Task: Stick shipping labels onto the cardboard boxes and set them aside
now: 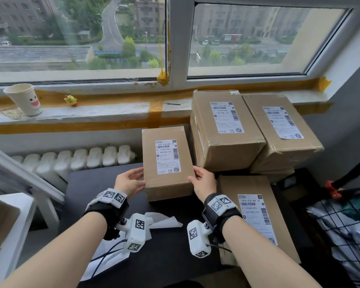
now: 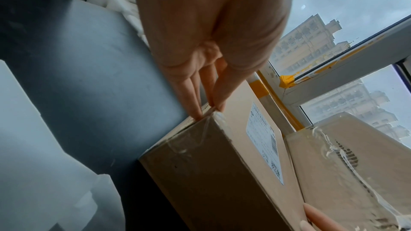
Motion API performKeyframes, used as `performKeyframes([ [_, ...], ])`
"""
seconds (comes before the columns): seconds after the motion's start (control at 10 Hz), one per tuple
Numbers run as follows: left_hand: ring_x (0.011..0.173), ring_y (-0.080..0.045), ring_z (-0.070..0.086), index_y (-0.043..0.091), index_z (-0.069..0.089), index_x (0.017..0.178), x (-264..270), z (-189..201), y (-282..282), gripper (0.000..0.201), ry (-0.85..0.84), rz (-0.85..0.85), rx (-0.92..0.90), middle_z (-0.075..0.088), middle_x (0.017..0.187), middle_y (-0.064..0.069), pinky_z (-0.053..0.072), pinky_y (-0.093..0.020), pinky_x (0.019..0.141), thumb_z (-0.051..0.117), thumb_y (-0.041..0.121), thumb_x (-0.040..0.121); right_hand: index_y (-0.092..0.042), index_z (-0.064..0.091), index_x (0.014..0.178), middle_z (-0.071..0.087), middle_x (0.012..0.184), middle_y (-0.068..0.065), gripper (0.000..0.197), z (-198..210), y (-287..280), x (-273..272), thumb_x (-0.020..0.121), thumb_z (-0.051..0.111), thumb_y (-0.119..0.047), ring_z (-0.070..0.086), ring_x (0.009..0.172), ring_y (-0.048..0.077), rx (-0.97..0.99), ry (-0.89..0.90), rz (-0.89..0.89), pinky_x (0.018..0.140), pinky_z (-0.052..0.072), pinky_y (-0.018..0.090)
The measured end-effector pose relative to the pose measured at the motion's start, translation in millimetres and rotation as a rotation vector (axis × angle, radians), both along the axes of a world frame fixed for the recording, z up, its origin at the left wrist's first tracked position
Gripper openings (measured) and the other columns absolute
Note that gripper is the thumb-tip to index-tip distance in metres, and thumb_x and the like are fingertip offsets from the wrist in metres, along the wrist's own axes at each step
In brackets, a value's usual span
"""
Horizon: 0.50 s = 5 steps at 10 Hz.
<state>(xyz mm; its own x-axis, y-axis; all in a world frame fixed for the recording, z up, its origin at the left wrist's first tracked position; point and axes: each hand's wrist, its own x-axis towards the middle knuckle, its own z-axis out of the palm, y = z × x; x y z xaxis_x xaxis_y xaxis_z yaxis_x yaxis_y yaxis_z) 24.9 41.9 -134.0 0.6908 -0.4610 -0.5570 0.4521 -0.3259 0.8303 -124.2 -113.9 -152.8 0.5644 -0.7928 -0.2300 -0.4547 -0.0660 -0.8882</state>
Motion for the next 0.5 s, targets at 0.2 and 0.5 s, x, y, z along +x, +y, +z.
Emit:
performKeyframes([
  [0.2,0.08,-0.022,0.062,-0.002,0.055,0.124,-5,-10,1,0.041,-0.149,-0.032,0.092,0.063,0.111,-0.021,0.054,-0.021,0.058,0.055,-0.012,0.084,-0.009,0.055,0.129,0.06,0.129,0.009,0.044,-1,0,0,0.086,0.059,-0.003,0.056,0.12,0.022,-0.006,0.04,0.005,0.104,0.043,0.034],
  [0.5,0.127,-0.024,0.049,0.007,0.041,0.139,-33,-3,14,0.053,-0.507,-0.363,0.425,0.05,0.139,-0.009,0.04,-0.035,0.106,0.057,0.024,0.091,-0.013,0.041,0.14,0.053,0.136,0.009,0.055,10,18,-19,0.091,0.057,-0.03,0.047,0.127,0.027,-0.062,0.228,-0.002,0.106,0.038,0.038],
])
